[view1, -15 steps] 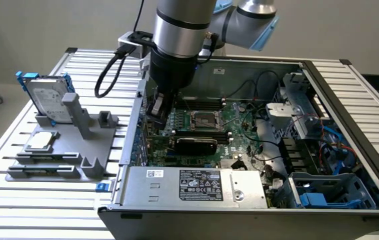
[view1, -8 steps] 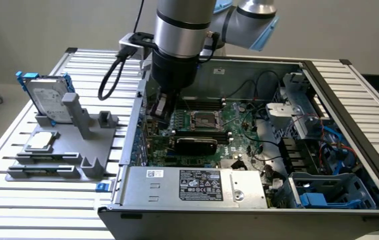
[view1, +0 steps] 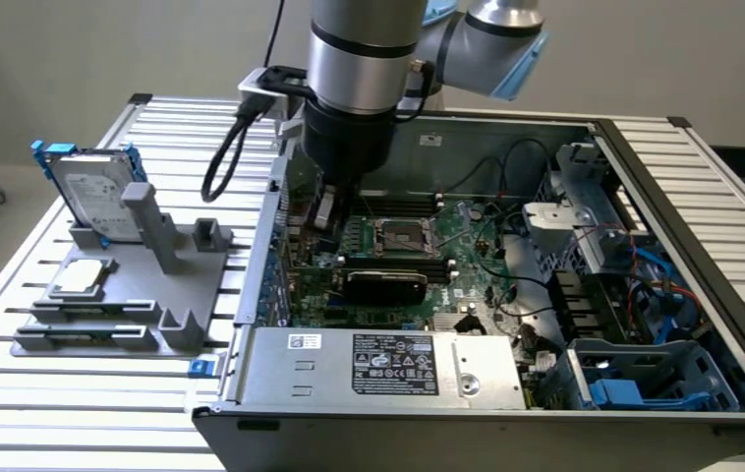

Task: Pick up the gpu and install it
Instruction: 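Press down on the gpu until it lock into place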

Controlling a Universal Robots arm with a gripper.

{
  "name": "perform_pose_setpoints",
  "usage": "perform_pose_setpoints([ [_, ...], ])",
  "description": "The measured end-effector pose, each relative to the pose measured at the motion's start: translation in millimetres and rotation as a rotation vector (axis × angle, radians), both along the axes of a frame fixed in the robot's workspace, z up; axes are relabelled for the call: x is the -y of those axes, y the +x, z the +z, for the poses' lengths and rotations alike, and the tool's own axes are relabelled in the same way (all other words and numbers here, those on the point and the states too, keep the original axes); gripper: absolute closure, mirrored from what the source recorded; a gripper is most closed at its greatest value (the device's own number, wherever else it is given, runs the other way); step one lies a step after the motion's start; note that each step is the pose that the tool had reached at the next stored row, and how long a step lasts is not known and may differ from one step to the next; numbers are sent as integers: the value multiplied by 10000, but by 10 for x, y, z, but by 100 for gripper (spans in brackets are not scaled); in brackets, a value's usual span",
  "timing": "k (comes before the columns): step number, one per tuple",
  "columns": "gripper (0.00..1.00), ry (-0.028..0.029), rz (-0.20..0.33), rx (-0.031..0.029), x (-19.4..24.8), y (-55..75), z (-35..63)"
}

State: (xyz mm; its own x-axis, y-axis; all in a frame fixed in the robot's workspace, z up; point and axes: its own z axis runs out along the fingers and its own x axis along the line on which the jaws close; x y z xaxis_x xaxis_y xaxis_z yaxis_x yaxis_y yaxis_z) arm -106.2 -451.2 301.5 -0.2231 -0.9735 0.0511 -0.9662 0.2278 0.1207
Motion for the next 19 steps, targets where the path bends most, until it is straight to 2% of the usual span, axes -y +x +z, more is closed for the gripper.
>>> perform_pose_setpoints([
  [11, 89, 46, 285, 417, 0, 72, 0],
  [19, 89, 74, 459, 623, 1, 147, 1],
])
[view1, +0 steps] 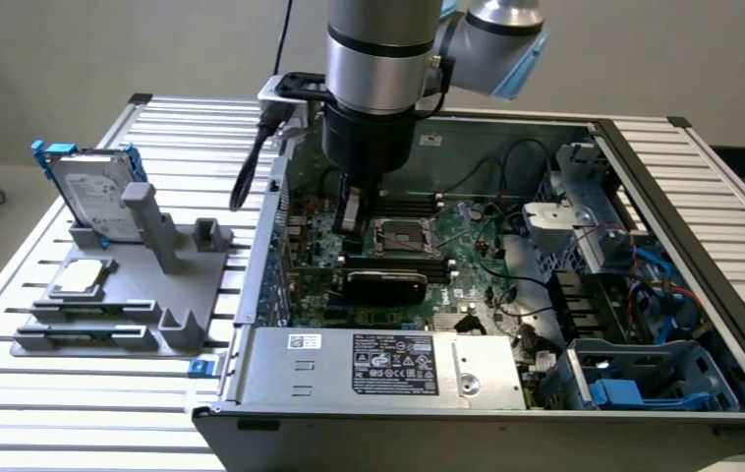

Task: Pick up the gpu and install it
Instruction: 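Press down on the gpu until it lock into place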

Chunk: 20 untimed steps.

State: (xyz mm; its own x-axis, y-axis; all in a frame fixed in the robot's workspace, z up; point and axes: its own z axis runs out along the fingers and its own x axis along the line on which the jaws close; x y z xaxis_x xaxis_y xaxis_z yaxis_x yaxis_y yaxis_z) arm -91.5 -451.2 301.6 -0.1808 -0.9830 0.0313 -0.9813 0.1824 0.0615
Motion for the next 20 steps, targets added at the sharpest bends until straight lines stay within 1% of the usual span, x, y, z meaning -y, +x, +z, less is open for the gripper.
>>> perform_pose_setpoints([
  [7, 89, 30, 164, 166, -1, 64, 3],
  [9, 89, 60, 178, 168, 0, 73, 16],
  [10, 89, 61, 178, 159, 0, 74, 20],
  [20, 89, 61, 178, 159, 0, 74, 20],
])
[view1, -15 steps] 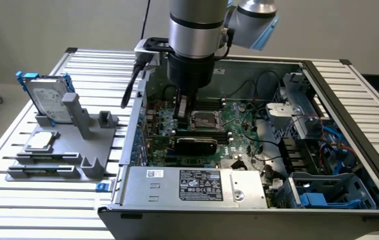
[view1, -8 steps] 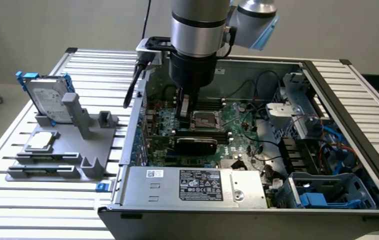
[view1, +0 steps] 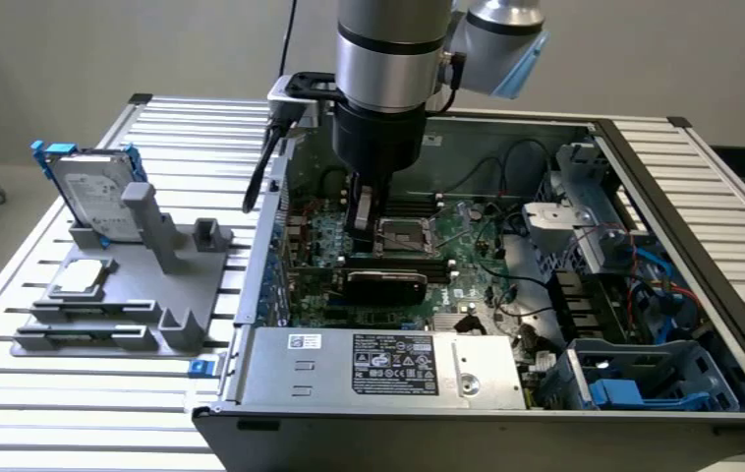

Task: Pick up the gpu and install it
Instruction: 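Press down on the gpu until it lock into place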

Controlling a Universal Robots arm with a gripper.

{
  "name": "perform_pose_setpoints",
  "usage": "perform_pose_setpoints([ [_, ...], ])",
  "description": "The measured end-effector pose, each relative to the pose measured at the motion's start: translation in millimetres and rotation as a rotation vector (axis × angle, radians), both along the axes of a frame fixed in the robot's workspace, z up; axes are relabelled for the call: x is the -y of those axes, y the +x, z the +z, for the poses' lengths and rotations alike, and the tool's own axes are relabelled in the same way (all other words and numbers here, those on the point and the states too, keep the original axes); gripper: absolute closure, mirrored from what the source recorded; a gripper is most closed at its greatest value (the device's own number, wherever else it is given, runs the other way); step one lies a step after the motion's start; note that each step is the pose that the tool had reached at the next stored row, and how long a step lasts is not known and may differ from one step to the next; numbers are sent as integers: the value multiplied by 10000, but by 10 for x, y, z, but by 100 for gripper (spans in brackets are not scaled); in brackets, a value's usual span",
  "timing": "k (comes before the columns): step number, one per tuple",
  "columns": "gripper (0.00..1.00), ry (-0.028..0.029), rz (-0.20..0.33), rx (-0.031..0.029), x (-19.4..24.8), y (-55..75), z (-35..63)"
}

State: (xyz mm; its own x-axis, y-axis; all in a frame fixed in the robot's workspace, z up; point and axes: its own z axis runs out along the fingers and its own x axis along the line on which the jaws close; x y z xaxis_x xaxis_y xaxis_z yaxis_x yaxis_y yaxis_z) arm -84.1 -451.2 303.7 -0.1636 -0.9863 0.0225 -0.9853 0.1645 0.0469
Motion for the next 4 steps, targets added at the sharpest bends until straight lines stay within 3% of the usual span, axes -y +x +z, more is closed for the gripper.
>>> perform_pose_setpoints([
  [4, 89, 0, 0, 0, 0, 0, 0],
])
